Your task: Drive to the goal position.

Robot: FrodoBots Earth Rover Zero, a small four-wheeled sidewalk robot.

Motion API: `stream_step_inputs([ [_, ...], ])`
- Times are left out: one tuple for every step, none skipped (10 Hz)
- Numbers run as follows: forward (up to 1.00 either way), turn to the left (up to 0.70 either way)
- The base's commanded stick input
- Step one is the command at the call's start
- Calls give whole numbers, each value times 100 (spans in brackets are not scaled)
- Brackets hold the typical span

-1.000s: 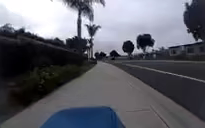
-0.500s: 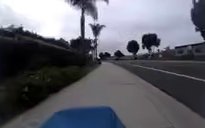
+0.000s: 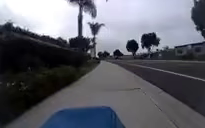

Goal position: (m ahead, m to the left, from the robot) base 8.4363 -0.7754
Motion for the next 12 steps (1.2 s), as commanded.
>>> stream_step_inputs([
  [100,0],
  [100,0],
  [100,0],
  [100,0],
  [100,0],
  [100,0],
  [100,0],
  [100,0],
  [100,0],
  [100,0],
  [100,0],
  [100,0],
])
